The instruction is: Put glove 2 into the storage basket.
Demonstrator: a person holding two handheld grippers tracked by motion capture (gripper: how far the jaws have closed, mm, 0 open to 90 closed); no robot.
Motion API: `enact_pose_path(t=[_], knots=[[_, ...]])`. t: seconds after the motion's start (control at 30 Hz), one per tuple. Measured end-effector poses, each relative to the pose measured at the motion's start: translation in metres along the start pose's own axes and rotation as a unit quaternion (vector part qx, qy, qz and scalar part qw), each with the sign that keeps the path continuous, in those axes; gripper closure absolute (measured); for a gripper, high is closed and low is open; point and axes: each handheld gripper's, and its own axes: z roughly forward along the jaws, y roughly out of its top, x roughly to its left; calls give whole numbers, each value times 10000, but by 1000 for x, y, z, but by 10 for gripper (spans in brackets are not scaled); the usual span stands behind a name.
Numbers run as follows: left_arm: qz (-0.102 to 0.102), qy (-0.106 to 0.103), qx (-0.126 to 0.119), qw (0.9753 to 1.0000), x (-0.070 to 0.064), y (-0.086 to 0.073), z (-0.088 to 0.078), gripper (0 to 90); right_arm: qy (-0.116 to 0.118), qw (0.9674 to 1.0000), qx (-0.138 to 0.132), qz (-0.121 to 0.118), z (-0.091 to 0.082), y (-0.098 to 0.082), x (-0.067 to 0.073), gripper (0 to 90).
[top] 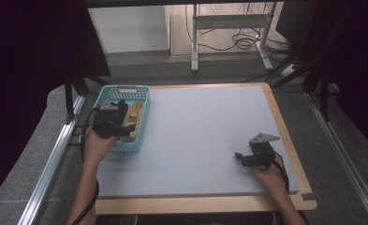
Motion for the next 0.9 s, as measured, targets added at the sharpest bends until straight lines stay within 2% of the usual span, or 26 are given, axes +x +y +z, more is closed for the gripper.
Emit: enact_pose_path(t=[0.9], knots=[[309,-184,-159,9992,-30,-11,-10,2,-6,10000,-1,-3,0,0,0,190]])
